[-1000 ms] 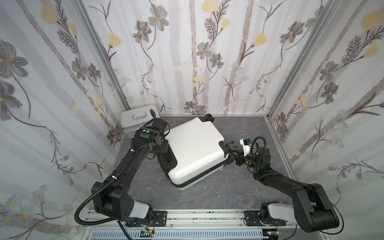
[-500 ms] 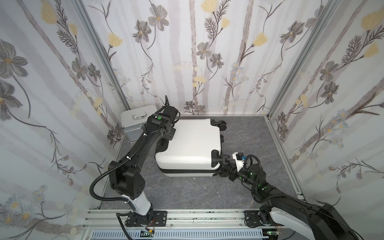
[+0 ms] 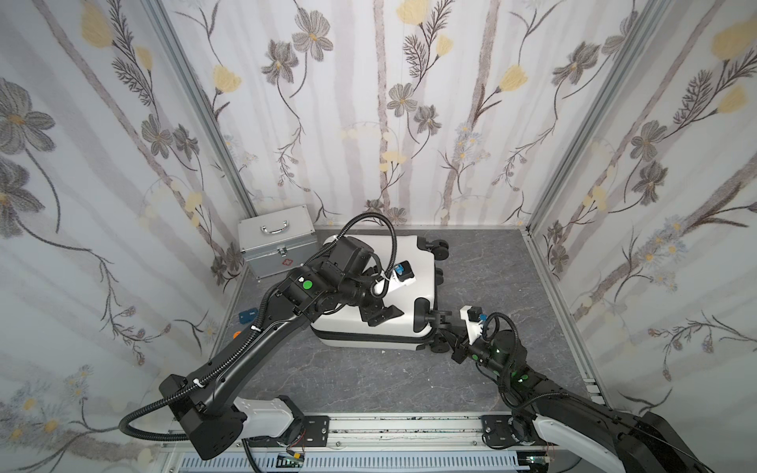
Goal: Open the suitcase zippers
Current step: Pick up the suitcase from the center of the board.
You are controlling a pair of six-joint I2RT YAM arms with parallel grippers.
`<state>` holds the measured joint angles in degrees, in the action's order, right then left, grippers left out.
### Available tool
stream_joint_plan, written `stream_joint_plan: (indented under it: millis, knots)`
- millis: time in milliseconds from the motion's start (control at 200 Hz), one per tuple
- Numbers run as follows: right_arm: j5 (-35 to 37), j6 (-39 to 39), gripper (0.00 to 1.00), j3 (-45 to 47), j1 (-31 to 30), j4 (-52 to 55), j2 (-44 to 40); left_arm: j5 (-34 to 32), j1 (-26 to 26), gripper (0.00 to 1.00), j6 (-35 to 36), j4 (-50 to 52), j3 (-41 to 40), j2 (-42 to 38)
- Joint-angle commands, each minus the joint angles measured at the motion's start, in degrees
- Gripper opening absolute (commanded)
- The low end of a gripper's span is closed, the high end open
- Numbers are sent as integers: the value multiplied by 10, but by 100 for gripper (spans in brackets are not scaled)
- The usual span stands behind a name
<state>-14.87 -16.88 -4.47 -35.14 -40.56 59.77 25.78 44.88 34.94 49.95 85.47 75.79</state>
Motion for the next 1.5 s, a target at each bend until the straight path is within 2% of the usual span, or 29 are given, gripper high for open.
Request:
stream_joint_plan:
  millis: [0,245,610,760,884,1134,1299,1404,1494]
  knots:
    - [-5,-1,0,3,-1,-11,-4,35,32,77,66,-8,0,21]
    - [1,-3,0,11,-2,-26,-3,-64,94,81,73,-50,31,123]
    - [7,3,0,14,-2,-35,-1,-64,116,83,79,-7,109,234]
    - [8,2,0,16,-2,-39,1,-56,119,80,78,66,172,298]
    - [11,1,0,18,-2,-44,-1,-81,122,75,74,98,211,340]
    - [24,-1,0,21,-1,-47,-4,-119,126,53,91,128,226,360]
    - [30,-2,0,24,0,-50,-2,-98,126,23,95,132,212,330]
    - [36,-4,0,24,2,-46,-4,-62,126,16,100,138,194,295]
    - [48,-7,0,24,6,-44,-6,-30,126,14,108,142,168,257]
